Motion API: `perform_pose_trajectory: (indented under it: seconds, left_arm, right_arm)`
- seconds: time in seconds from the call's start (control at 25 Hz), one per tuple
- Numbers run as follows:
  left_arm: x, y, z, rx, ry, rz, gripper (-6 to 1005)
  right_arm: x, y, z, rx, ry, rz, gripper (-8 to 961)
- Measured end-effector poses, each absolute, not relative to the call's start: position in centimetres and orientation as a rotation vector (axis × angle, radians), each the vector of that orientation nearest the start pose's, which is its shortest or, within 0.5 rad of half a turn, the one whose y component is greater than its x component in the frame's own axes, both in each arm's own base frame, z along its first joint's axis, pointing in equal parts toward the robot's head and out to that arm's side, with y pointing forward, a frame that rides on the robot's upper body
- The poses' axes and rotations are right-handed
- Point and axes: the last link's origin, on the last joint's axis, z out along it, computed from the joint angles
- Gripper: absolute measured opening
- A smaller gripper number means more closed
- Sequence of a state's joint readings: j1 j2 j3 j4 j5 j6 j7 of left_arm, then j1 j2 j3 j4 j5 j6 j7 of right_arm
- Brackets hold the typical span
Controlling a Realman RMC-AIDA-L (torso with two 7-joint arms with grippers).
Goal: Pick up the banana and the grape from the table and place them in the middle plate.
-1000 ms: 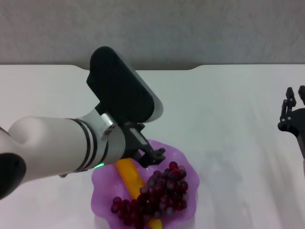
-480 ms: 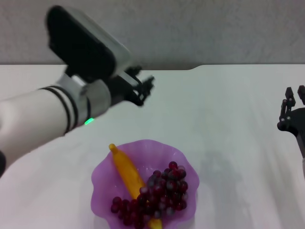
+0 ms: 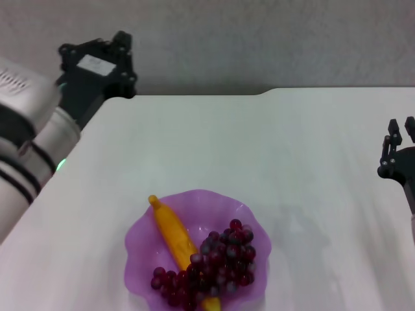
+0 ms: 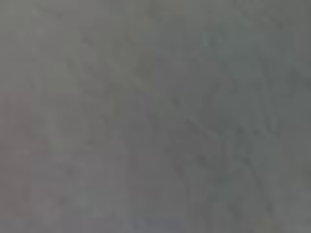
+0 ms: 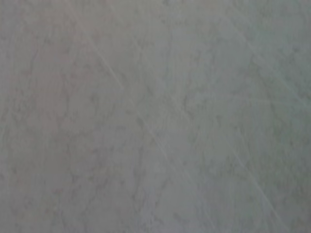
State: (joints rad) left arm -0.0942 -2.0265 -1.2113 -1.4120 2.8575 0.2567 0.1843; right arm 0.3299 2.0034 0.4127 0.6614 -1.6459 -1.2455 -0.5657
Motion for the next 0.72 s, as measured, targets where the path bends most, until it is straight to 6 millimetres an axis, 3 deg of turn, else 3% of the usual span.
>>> perform_pose_trajectory:
  seconds: [0.44,0.72]
  left_arm:
    - [-24.7,33.2,1.0,-1.684,-0.362,-0.678,39]
    - [-27.8,31.9,1.2,-1.607,-0.391,-0.695,39]
  right_arm:
    - [29.1,30.1,-3.7,-1.501,0.37,0.498,208]
    - [29.1,30.0,-3.7,-1.502,0.371,0.494,207]
